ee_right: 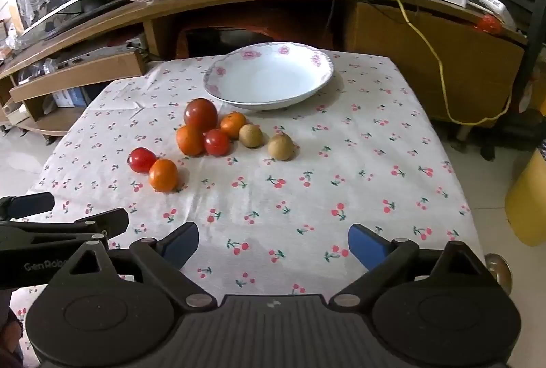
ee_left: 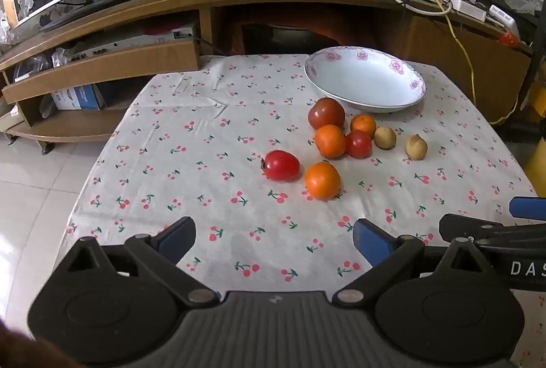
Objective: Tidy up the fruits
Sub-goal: 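Grasp an orange with the right gripper while the left gripper grasps a small red tomato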
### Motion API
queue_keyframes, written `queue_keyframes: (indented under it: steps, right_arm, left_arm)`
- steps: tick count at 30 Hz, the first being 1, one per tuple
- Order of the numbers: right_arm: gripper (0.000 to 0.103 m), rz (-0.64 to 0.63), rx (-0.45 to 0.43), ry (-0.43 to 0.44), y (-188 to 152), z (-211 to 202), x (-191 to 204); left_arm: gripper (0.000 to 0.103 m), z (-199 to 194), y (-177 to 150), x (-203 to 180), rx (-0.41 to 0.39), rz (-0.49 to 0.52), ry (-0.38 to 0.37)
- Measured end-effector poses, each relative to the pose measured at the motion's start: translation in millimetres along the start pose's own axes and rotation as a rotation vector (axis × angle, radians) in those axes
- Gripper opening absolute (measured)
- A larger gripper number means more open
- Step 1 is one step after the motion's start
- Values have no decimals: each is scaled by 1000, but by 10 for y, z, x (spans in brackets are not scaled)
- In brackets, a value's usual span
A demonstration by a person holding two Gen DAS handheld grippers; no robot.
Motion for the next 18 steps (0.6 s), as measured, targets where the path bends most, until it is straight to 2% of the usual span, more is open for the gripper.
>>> queue_keyframes:
  steps: [8, 11, 18]
  right_arm:
    - [90, -76, 6, 114, 159, 108, 169]
    - [90, -97, 49, 155, 256, 214, 242]
    - [79, -220, 91, 261, 379, 502, 486]
  left_arm:
    - [103, 79, 93, 132, -14, 23, 22]
    - [103, 153, 122, 221, 4, 18, 23]
    - [103, 330, 127, 414, 23, 81, 45]
Point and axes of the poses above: each gripper's, at about its wrist camera, not at the fingertips, and z roughly the way its jaws point, x to its left, y to its top, the point moved 3 cm from there along z, roughly the way its jaws point, and after that the axes turned 8 degrees about y, right-handed, at the moved point
